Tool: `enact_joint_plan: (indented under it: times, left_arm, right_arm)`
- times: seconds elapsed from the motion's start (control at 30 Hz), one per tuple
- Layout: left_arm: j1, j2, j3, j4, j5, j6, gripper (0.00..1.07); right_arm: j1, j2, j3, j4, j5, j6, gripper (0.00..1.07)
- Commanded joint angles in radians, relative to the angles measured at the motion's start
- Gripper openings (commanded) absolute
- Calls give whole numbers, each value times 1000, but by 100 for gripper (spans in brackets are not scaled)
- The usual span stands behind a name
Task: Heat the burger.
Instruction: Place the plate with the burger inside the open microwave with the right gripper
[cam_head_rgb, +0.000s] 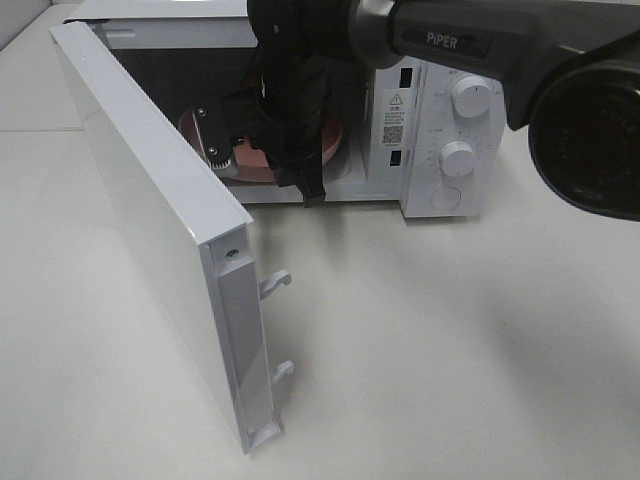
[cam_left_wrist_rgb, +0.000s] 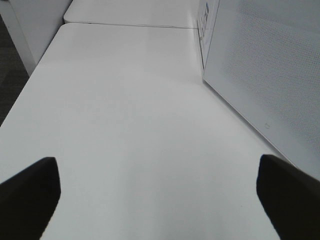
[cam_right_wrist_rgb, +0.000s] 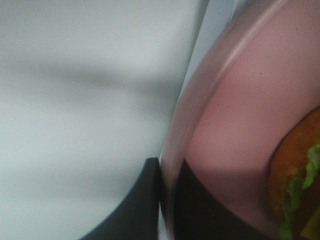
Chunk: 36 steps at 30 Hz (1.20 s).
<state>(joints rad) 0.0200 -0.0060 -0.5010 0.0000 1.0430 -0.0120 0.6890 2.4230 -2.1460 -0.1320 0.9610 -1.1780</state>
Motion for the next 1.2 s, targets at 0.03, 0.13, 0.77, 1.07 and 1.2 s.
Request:
enact_joint_plan:
  times: [0.03, 0.13, 0.77, 1.07, 1.2]
  left_arm:
    - [0, -15, 2, -9, -8, -3, 102]
    - [0, -15, 2, -9, -8, -3, 102]
    - [0, -15, 2, -9, -8, -3, 102]
    - [0, -15, 2, -9, -8, -3, 102]
    - [0, -15, 2, -9, -8, -3, 102]
  right_arm:
    - [-7, -5, -31, -39, -43, 1, 0]
    - [-17, 5, -51, -42, -45, 1, 0]
    - [-30, 36, -59, -16, -125, 2, 0]
    - [-30, 40, -59, -19, -122, 28, 0]
    - [-30, 40, -59, -24, -122, 33, 0]
